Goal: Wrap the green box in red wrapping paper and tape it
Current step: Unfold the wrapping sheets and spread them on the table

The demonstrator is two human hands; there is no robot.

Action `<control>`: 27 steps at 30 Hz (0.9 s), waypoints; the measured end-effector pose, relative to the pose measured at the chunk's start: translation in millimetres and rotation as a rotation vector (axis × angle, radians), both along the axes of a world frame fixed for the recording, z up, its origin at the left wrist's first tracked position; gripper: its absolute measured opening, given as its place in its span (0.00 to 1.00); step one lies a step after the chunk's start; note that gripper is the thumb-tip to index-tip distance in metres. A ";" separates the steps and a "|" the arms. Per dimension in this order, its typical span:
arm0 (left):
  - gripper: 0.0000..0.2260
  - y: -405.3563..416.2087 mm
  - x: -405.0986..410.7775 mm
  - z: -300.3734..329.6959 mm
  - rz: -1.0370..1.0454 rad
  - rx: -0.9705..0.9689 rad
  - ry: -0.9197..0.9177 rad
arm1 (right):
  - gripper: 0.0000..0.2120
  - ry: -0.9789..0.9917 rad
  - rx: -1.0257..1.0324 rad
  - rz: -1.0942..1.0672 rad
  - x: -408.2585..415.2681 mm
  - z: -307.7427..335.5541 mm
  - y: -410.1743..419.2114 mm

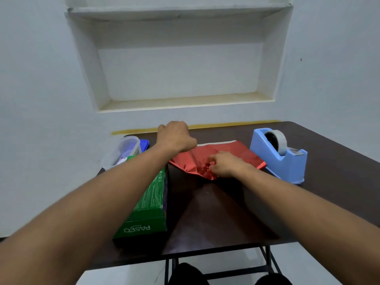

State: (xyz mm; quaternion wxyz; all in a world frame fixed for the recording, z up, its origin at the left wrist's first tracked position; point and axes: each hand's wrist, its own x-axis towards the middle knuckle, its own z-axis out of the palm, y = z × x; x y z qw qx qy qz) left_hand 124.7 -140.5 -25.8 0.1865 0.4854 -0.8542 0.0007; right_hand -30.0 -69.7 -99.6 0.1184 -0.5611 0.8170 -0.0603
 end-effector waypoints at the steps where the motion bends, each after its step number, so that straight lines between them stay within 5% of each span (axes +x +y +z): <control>1: 0.06 -8.7 -3.7 1.8 0.002 0.112 0.004 | 0.23 0.016 -0.011 -0.008 0.9 -0.8 0.7; 6: 0.15 -59.9 -26.8 -23.7 0.036 0.415 -0.085 | 0.22 0.058 -0.025 -0.007 1.0 -6.8 0.1; 9: 0.14 -78.5 -33.5 -44.0 0.058 0.394 -0.055 | 0.23 0.070 -0.025 -0.008 1.6 -9.4 0.4; 13: 0.03 -87.6 -42.2 -41.5 -0.026 0.351 0.246 | 0.24 0.055 -0.016 -0.013 -4.7 -6.9 -6.8; 17: 0.07 -71.8 -37.5 -24.6 -0.214 0.320 0.552 | 0.32 0.006 -0.080 -0.061 -13.2 -3.5 -13.4; 22: 0.09 -60.8 -21.5 -20.7 -0.305 0.305 0.615 | 0.47 -0.048 -0.284 -0.154 -14.4 -2.5 -12.1; 27: 0.15 -61.1 -14.7 -33.1 -0.449 0.203 0.571 | 0.40 0.105 -0.717 -0.133 -15.1 11.0 -1.8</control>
